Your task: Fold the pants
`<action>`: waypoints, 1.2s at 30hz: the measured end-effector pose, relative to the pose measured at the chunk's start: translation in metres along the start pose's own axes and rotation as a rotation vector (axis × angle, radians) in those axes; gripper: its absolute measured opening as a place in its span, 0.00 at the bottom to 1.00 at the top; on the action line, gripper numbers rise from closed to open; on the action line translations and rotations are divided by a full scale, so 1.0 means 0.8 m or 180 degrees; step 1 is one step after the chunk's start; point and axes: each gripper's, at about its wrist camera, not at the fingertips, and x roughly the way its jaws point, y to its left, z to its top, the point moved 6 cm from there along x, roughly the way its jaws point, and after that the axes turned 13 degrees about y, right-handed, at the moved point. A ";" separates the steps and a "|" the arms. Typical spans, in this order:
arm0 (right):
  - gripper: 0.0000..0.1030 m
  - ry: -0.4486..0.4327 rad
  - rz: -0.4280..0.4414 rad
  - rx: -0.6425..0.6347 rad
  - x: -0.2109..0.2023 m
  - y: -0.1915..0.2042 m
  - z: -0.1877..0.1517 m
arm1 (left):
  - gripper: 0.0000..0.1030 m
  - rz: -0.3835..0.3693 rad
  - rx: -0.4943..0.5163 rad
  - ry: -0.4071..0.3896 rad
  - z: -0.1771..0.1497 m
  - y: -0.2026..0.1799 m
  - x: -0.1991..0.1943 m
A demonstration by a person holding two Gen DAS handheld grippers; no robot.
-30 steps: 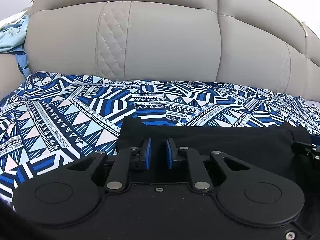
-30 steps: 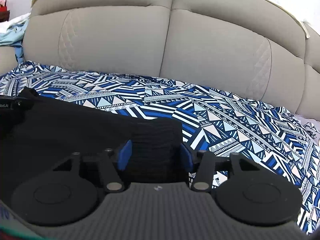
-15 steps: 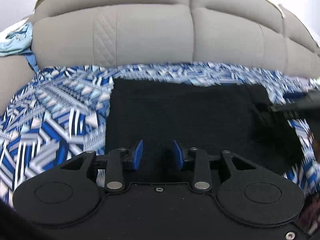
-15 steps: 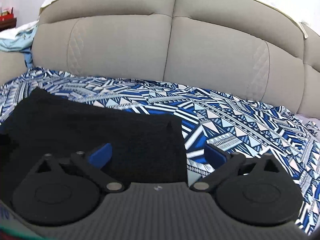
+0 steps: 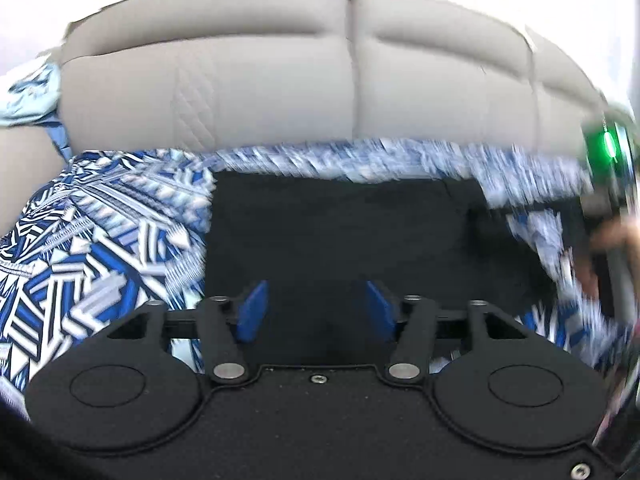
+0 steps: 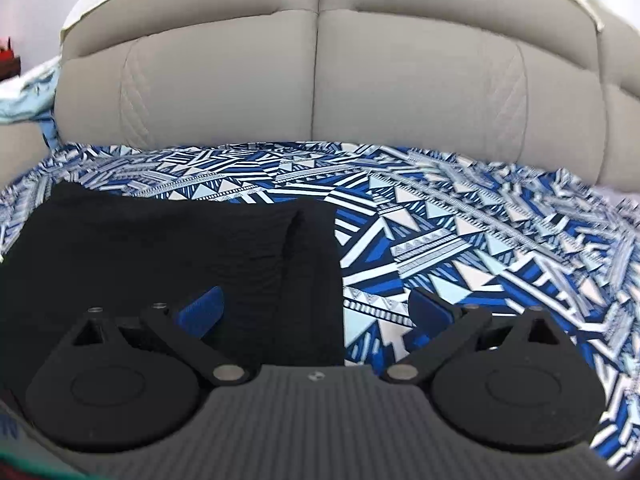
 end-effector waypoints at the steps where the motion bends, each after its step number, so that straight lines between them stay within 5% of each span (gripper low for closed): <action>1: 1.00 0.0035 0.0039 0.0060 0.005 -0.002 0.003 | 0.62 0.0024 -0.0131 -0.0017 0.015 0.015 0.004; 7: 0.96 0.0182 0.0357 0.0205 0.026 0.002 0.008 | 0.78 -0.0187 -0.0679 0.0114 0.078 0.095 0.057; 14: 0.90 0.0140 0.0369 -0.0136 0.033 0.027 0.007 | 0.73 -0.0357 -0.0782 0.0553 0.081 0.123 0.139; 19: 0.78 0.0121 0.0467 -0.0158 0.029 0.030 0.007 | 0.73 -0.0604 -0.0820 0.0387 0.087 0.128 0.150; 22: 0.61 0.0090 0.0558 -0.0138 0.024 0.035 0.004 | 0.44 -0.0933 -0.1019 0.0436 0.087 0.131 0.153; 24: 0.56 0.0080 0.0574 -0.0100 0.022 0.038 0.004 | 0.41 -0.0995 -0.1084 0.0398 0.083 0.133 0.153; 29: 0.47 0.0066 0.0618 0.0034 0.022 0.047 0.009 | 0.17 -0.0784 -0.1322 0.0285 0.080 0.147 0.157; 36: 0.39 0.0086 0.0534 0.0046 0.053 0.100 0.053 | 0.16 -0.0117 -0.1125 0.0312 0.139 0.168 0.193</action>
